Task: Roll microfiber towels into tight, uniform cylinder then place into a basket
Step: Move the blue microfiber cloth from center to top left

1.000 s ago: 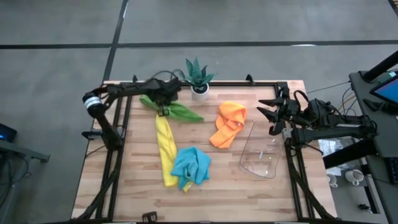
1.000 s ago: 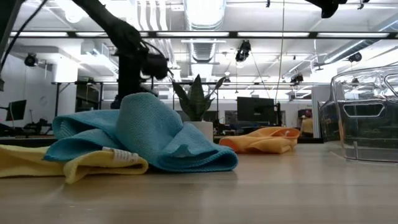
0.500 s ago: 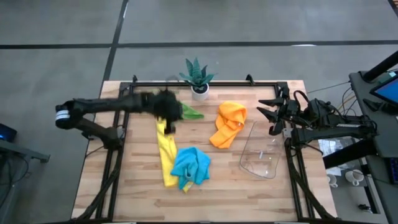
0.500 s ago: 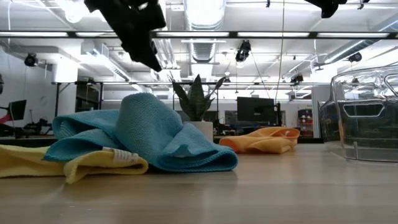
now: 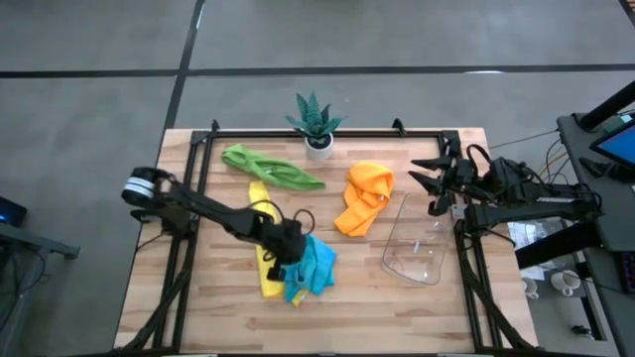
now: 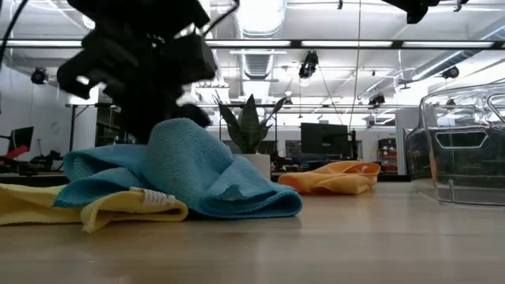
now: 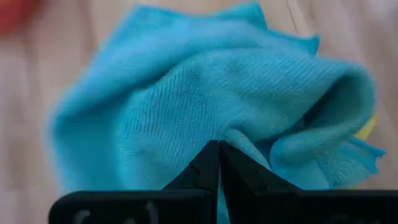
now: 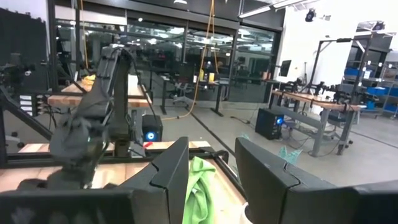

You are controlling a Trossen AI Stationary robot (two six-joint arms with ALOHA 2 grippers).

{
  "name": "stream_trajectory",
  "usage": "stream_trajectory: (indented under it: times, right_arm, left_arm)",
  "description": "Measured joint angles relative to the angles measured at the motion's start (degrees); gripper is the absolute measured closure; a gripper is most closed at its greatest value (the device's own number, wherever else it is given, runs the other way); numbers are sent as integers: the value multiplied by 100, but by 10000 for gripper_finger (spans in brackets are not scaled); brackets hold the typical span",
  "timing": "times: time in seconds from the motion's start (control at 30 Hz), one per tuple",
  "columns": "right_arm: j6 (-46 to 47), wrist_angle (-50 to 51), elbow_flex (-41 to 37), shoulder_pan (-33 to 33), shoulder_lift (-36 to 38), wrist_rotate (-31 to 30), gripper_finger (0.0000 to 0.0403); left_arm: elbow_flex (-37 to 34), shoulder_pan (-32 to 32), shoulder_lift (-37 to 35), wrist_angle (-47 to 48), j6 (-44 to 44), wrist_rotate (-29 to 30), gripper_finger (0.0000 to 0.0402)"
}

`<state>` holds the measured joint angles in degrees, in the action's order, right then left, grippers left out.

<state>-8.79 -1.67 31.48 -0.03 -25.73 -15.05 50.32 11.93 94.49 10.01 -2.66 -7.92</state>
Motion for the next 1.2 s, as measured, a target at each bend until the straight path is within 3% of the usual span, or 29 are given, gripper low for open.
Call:
stream_trajectory:
  times: [0.27, 0.6, 0.8, 1.07, 1.2]
  right_arm:
    - [-7, 2, 2, 1, -149, 0, 275]
    - [20, 2, 2, 0, -258, 0, 275]
    - [19, 11, 2, 0, -311, -2, 275]
    - [19, 22, 2, 0, -324, -1, 275]
    - [19, 22, 2, 0, -325, -2, 275]
  left_arm:
    - [44, -33, 754, 106, -158, -239, 401]
    - [23, -669, 519, 2338, -150, 1563, 401]
    - [-6, -1724, 397, 3227, 335, 2587, 401]
    - [133, -3720, 414, 2683, 1426, 3454, 401]
    - [454, -4281, 408, 2649, 1556, 3592, 401]
